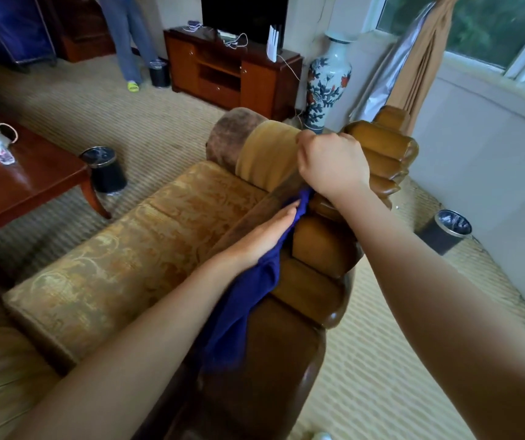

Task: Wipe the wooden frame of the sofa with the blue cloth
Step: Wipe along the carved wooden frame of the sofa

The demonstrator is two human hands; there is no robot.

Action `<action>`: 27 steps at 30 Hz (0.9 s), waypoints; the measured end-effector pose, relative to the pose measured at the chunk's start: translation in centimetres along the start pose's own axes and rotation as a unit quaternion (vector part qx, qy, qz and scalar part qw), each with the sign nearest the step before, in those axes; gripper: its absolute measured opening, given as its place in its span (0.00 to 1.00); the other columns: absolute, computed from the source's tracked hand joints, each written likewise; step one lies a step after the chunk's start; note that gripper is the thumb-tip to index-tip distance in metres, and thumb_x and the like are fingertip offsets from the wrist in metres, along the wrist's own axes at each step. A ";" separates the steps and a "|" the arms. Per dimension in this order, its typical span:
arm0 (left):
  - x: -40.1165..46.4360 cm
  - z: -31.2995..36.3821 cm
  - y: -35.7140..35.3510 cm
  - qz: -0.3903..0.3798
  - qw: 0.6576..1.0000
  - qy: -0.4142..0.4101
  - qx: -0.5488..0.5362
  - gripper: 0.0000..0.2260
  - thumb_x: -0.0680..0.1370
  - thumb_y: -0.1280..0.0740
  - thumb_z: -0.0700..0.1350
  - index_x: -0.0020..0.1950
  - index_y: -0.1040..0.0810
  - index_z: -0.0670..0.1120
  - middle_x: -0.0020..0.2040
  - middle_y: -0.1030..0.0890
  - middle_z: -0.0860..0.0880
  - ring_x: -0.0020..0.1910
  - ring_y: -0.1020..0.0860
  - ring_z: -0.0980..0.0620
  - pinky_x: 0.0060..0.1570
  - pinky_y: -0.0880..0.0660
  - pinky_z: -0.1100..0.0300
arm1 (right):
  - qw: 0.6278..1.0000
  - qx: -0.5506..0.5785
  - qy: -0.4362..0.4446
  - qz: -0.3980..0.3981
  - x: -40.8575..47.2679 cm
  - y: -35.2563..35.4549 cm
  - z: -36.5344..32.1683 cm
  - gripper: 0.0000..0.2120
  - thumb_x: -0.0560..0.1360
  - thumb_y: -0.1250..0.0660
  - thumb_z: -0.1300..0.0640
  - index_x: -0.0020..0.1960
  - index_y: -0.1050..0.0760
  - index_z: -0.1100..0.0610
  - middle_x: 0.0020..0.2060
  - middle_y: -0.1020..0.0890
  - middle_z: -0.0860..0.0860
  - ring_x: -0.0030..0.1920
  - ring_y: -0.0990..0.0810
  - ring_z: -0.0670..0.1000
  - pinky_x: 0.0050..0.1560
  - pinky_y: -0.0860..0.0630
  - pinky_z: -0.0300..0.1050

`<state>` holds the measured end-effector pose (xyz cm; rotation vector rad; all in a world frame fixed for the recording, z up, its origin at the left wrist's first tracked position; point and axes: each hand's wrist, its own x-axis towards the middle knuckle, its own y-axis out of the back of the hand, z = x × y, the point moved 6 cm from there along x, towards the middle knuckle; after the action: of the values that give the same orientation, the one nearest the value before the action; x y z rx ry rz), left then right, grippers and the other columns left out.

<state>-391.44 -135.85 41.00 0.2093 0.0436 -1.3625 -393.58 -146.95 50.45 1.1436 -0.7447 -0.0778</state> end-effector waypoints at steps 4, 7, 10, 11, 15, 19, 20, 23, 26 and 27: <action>-2.7 0.3 -0.3 0.003 0.999 -0.030 -0.013 0.18 0.84 0.49 0.45 0.74 0.39 0.47 0.64 0.35 0.64 0.54 0.34 0.80 0.49 0.41 0.86 | 1.000 0.021 -0.016 -0.001 -0.1 0.3 0.0 0.13 0.79 0.47 0.58 0.56 0.26 0.61 0.43 0.19 0.59 0.43 0.22 0.62 0.45 0.32 0.49; -2.3 0.1 -0.2 0.004 0.999 -0.033 -0.027 0.18 0.84 0.49 0.45 0.74 0.37 0.48 0.66 0.34 0.62 0.59 0.33 0.75 0.54 0.40 0.84 | 0.998 0.040 -0.042 0.007 -0.1 0.3 0.4 0.12 0.80 0.48 0.59 0.56 0.28 0.62 0.43 0.19 0.63 0.44 0.22 0.64 0.41 0.37 0.50; -0.2 0.8 -0.3 0.008 0.999 -0.037 -0.019 0.19 0.84 0.49 0.43 0.76 0.41 0.45 0.72 0.37 0.56 0.65 0.40 0.70 0.54 0.42 0.85 | 0.994 0.075 -0.076 0.021 -0.1 0.3 1.1 0.11 0.80 0.48 0.59 0.56 0.29 0.62 0.41 0.20 0.64 0.41 0.23 0.65 0.37 0.40 0.49; 0.9 1.3 -0.4 0.010 0.999 -0.037 -0.010 0.20 0.84 0.50 0.43 0.76 0.43 0.44 0.74 0.39 0.54 0.68 0.42 0.67 0.55 0.43 0.85 | 0.992 0.093 -0.086 0.029 -0.1 0.3 1.2 0.11 0.80 0.48 0.59 0.56 0.29 0.61 0.40 0.20 0.63 0.41 0.23 0.65 0.36 0.39 0.49; 5.4 1.4 0.0 0.024 0.999 -0.023 0.024 0.20 0.85 0.53 0.45 0.77 0.48 0.46 0.77 0.44 0.51 0.76 0.48 0.55 0.65 0.51 0.72 | 0.985 0.126 -0.104 0.049 -0.1 0.5 1.5 0.12 0.81 0.47 0.58 0.59 0.29 0.59 0.36 0.21 0.59 0.37 0.24 0.62 0.35 0.36 0.48; 8.1 1.6 -0.2 0.045 0.998 0.009 0.053 0.20 0.85 0.56 0.45 0.77 0.47 0.47 0.77 0.42 0.49 0.75 0.45 0.52 0.60 0.46 0.71 | 0.986 0.107 -0.118 0.047 -0.1 0.6 1.4 0.12 0.81 0.48 0.57 0.60 0.30 0.58 0.33 0.29 0.54 0.34 0.33 0.56 0.35 0.39 0.46; 8.3 1.6 -0.4 0.046 0.998 0.010 0.049 0.20 0.85 0.56 0.45 0.77 0.47 0.47 0.76 0.42 0.49 0.75 0.44 0.51 0.59 0.45 0.71 | 0.987 0.101 -0.118 0.046 -0.1 0.6 1.4 0.12 0.81 0.48 0.57 0.59 0.30 0.58 0.32 0.29 0.53 0.34 0.33 0.56 0.35 0.39 0.46; 7.8 0.5 -0.4 0.041 0.998 0.022 0.042 0.20 0.85 0.55 0.48 0.76 0.43 0.47 0.75 0.38 0.47 0.73 0.40 0.49 0.56 0.41 0.68 | 0.989 0.087 -0.112 0.043 -0.1 0.9 1.1 0.12 0.81 0.48 0.57 0.58 0.30 0.58 0.33 0.29 0.53 0.34 0.33 0.56 0.35 0.41 0.45; 6.0 -1.2 0.2 0.018 0.998 0.027 0.062 0.22 0.84 0.52 0.52 0.77 0.45 0.47 0.77 0.42 0.48 0.75 0.43 0.50 0.64 0.43 0.65 | 0.991 0.072 -0.107 0.039 -0.2 1.1 0.7 0.11 0.81 0.49 0.57 0.57 0.30 0.59 0.33 0.30 0.53 0.34 0.32 0.56 0.36 0.41 0.46; 5.4 -1.4 0.4 0.016 0.997 0.030 0.062 0.23 0.84 0.51 0.52 0.77 0.45 0.46 0.77 0.43 0.49 0.75 0.44 0.51 0.67 0.45 0.65 | 0.991 0.069 -0.105 0.038 -0.2 1.2 0.7 0.11 0.81 0.49 0.57 0.57 0.30 0.59 0.33 0.30 0.53 0.34 0.32 0.56 0.36 0.41 0.46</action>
<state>-389.83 -140.76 38.82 0.3546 0.0061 -1.3278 -394.50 -146.85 51.46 1.2503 -0.9926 -0.0847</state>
